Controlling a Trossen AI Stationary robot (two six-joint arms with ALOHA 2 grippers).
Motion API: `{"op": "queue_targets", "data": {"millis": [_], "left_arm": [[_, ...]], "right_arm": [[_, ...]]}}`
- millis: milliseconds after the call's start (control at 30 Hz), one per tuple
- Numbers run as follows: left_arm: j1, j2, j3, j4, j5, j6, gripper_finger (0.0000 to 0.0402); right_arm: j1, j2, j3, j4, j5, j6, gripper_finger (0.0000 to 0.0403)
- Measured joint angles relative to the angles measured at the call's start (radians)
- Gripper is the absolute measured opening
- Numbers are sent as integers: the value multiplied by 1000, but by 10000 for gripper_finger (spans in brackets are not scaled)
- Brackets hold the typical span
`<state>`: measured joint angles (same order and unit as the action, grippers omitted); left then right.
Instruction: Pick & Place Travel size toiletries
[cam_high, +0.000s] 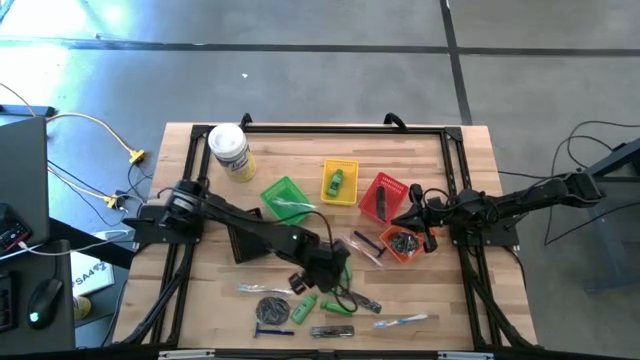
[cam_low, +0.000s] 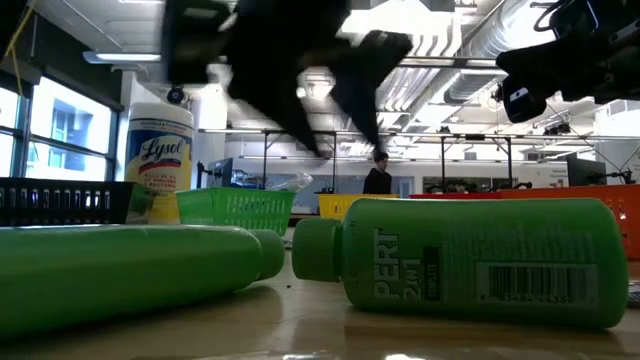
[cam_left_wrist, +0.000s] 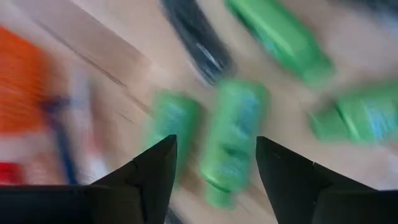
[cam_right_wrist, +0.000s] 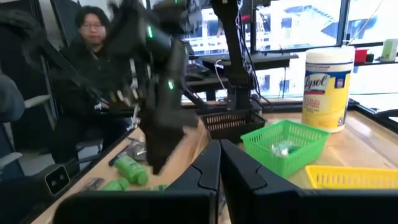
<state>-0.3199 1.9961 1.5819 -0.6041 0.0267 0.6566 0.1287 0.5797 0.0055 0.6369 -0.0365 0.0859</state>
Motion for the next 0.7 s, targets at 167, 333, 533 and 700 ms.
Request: {"op": "queue_targets", "data": {"millis": [167,333,533,700], "left_arm": [[1,50,-3,4,3,74,212],[11,78,-3,13,16,101,212],[15,115,1,41,27,121,212],[19,145,1,51,28,128,212]], "right_arm": [[0,1,0,-4,0,0,3],[0,4,0,-14,5,0,3],[0,5,0,-20,7,0,3],[0,5,0,-20,7,0,3]]}}
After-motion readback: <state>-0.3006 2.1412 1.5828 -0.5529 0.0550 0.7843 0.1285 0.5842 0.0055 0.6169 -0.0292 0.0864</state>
